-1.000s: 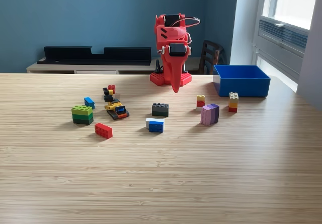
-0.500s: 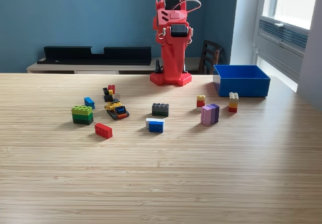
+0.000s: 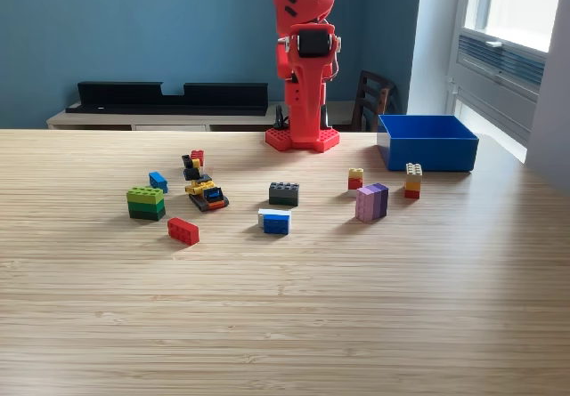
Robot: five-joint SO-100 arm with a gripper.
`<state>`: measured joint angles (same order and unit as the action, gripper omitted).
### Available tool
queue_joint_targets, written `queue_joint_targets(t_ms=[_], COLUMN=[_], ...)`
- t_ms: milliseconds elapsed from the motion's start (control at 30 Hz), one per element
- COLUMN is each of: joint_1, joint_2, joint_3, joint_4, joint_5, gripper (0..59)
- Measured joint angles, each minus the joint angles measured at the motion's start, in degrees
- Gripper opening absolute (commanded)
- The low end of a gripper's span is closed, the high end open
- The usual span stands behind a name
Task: Grasp a lego block and put it in the bin.
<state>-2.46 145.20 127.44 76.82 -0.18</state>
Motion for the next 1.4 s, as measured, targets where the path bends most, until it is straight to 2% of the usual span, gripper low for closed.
queue_joint_targets(t_ms=[67,133,267,467,667,1067,1400], joint_1=[0.0,-0.1,1.9,7.0,12.2,13.7,13.8], joint_2=[-2.5,-4.7,-9.8,-19.2,-28.4,-42.5,-52.0], joint_3=[-3.6,-6.3,-10.3,-12.2,-12.3,-12.2,-12.3], joint_4=[2.2,3.6,4.2,3.3,0.9,-11.0,-14.1], joint_5=[0.0,0.0,-1.0,-3.3,-2.9,-1.2,-1.6], gripper=[27.0,32.8,35.3,31.1,25.3,24.4,22.0])
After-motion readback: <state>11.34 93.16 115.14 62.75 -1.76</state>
